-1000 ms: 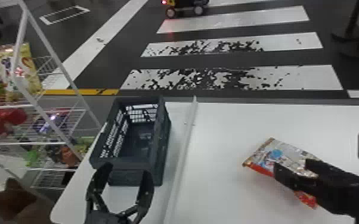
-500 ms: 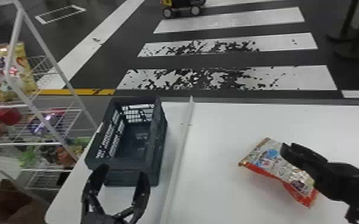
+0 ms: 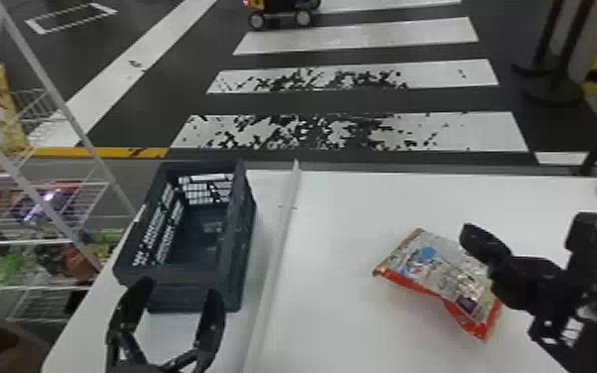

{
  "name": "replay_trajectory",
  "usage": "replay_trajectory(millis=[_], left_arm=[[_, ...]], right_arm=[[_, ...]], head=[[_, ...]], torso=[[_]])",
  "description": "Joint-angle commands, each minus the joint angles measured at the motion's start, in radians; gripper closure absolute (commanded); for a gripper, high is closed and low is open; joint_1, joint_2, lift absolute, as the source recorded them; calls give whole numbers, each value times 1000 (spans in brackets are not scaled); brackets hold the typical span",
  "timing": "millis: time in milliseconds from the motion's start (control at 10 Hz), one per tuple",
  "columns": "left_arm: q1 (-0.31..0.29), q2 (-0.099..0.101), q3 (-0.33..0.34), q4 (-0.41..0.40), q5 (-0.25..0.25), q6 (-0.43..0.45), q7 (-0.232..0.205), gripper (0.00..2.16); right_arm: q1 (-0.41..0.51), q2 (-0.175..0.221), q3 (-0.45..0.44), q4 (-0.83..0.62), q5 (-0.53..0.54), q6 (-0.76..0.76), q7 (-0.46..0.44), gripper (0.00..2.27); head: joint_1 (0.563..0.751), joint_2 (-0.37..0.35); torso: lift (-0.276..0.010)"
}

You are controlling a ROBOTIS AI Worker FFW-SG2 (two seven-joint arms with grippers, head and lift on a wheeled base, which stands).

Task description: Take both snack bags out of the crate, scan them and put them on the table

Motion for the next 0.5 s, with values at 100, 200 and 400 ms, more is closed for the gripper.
replay_trajectory(millis=[100,200,400], left_arm=[[0,-1,0,1,0,0,0,137],[0,-1,0,1,0,0,0,137],[0,-1,0,1,0,3,0,137]], right_arm=[[-45,0,16,110,94,-28,-15,2260],[-60,0,16,146,114,-28,-15,2260],[-59,0,20,156,135,-25,5,2260]], head=[[695,192],[695,184],[695,174]], torso=[[-94],[-94],[-94]])
